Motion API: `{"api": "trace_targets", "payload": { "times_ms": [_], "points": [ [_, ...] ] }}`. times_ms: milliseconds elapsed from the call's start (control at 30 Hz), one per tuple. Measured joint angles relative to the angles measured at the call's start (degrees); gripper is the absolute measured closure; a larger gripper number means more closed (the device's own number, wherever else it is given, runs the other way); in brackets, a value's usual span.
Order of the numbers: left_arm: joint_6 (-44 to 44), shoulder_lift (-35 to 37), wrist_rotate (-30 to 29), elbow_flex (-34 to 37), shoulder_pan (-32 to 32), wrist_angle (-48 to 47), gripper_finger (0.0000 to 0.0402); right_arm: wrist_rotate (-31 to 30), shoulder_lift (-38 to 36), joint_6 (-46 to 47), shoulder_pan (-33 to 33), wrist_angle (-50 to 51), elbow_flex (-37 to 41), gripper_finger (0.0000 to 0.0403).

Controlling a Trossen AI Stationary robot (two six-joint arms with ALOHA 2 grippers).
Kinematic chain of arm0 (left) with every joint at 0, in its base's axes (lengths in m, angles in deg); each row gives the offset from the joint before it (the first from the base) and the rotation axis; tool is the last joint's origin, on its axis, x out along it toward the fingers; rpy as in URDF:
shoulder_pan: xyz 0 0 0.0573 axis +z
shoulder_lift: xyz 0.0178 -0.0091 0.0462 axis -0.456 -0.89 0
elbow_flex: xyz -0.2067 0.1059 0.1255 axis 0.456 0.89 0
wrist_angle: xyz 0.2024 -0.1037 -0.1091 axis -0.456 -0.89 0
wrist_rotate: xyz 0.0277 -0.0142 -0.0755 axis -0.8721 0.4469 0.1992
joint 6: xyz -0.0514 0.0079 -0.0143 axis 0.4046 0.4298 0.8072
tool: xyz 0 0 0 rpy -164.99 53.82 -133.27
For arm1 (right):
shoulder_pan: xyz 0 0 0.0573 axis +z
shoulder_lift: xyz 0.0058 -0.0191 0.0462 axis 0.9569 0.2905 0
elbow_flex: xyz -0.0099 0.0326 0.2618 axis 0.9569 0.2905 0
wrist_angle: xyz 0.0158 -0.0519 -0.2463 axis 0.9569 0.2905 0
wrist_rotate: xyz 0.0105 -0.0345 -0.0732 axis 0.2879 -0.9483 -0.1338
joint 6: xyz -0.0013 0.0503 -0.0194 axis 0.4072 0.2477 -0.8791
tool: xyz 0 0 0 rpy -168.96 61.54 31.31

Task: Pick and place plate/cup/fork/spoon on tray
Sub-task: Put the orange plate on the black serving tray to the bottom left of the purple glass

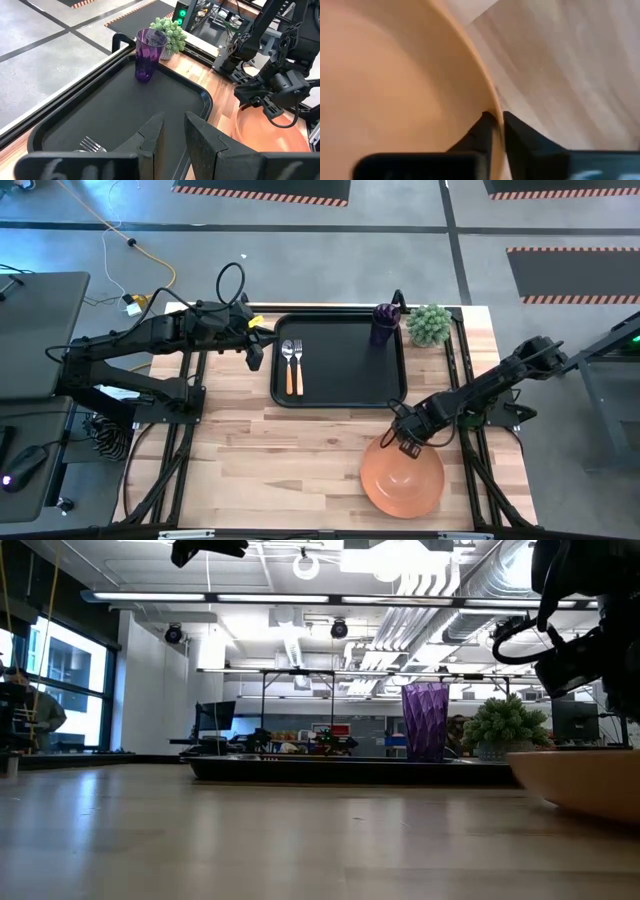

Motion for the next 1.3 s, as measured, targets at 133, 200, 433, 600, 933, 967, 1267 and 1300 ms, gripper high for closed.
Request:
{"api": "trace_targets", "payload": {
  "times_ms": [133, 200, 433, 600, 933, 967, 1267, 1300],
  "points": [
    [0.0, 0.0, 0.0, 0.0, 0.0, 0.0, 0.0337, 1.0, -0.1, 2.6, 0.0, -0.4, 0.0, 0.039],
    [0.0, 0.0, 0.0, 0.0, 0.0, 0.0, 0.0337, 1.1, -0.1, 4.0, 0.0, -0.4, 0.0, 0.0387],
    [-0.2, 0.0, 0.0, 0.0, 0.0, 0.0, 0.0337, 3.7, 0.0, 9.0, 0.0, -3.2, -0.5, 0.04],
    [-2.3, 0.0, 0.1, 0.0, 0.0, 0.0, 0.0337, 3.6, 0.0, 12.0, 0.0, -4.8, -2.5, 0.0402],
    [-3.6, 0.0, 2.4, 0.0, 0.0, 0.0, 0.0337, -1.7, 0.0, 18.1, -0.9, -7.8, -7.4, 0.0402],
    [-3.6, 0.0, 2.4, 0.0, 0.0, 0.0, 0.0337, -2.2, 0.0, 18.1, -1.3, -7.9, -7.8, 0.0402],
    [-6.6, 0.0, 2.4, 0.0, 0.0, 0.0, 0.0337, -7.4, 0.0, 18.1, -7.0, -10.7, -10.9, 0.0403],
    [-6.7, 0.0, 2.4, 0.0, 0.0, 0.0, 0.0337, -7.7, 0.0, 18.0, -7.9, -10.7, -11.2, 0.0403]
  ]
}}
